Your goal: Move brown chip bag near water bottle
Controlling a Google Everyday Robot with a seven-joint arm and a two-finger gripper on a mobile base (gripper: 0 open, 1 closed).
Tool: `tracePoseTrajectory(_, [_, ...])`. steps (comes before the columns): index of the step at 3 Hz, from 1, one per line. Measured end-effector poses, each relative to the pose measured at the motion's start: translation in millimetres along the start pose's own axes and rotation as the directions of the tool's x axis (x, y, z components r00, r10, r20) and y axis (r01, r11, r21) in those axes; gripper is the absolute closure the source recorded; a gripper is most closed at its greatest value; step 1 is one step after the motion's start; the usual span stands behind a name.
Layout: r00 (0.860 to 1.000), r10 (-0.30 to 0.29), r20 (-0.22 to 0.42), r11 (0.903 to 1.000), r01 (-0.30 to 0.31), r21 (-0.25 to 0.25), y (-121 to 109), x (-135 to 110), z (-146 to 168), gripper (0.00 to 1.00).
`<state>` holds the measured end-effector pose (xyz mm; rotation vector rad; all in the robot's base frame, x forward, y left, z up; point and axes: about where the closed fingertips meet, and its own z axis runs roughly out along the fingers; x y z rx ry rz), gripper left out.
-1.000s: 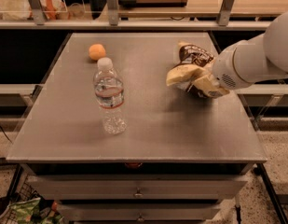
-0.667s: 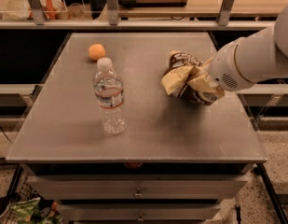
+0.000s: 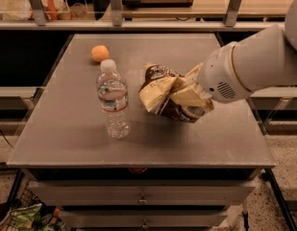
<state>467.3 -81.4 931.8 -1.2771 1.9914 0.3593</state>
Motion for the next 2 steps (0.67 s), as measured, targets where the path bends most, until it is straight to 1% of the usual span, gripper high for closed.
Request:
tracePoseTrajectory(1, [0.999,-0.013,0.036,0.9961,0.016,-0.086,29.5,-13.9,-0.4,1.00])
tracePoseTrajectory(2, [0.999,-0.016,0.039,0.9959,0.019,-0.088,31.9,-16.8,-1.3,0.82])
